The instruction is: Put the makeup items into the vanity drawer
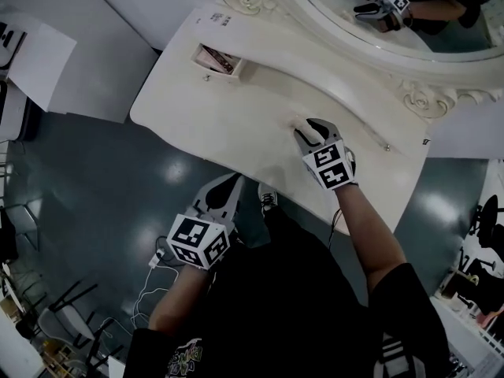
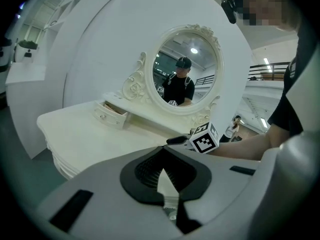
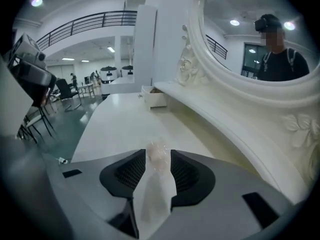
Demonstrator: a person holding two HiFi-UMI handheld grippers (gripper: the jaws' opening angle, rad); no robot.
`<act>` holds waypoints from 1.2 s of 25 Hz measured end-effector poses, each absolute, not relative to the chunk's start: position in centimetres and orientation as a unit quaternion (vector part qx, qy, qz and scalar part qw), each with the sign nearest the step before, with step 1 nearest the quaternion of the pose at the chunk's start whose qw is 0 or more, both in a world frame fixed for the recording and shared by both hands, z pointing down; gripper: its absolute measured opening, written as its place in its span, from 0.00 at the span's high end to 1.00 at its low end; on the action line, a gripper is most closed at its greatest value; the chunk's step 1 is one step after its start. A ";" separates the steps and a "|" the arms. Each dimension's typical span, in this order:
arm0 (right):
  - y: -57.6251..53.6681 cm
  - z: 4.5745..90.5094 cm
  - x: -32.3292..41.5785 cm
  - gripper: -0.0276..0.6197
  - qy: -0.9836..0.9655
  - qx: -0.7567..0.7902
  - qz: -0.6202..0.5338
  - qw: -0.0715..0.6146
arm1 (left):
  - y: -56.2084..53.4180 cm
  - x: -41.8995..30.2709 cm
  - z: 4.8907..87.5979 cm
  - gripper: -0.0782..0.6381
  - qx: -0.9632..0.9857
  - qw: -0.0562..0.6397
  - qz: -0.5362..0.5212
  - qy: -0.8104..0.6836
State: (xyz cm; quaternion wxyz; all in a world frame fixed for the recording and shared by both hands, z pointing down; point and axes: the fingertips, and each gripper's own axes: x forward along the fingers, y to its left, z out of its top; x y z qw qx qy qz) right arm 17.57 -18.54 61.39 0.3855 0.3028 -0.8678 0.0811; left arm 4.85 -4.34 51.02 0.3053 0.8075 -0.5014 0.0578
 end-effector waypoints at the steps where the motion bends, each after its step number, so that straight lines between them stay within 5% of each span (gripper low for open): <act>1: -18.8 61.7 17.4 0.72 -0.867 0.295 0.068 0.396 | -4.5 4.7 51.1 0.89 0.805 0.306 0.058 -0.505; 14: -20.2 63.2 16.4 0.79 -0.866 0.274 0.080 0.410 | -5.3 4.0 51.0 0.89 0.786 0.306 0.054 -0.535; 30: -19.2 55.9 11.3 0.82 -0.911 0.270 0.154 0.270 | -5.0 2.7 48.4 0.89 0.775 0.274 0.049 -0.567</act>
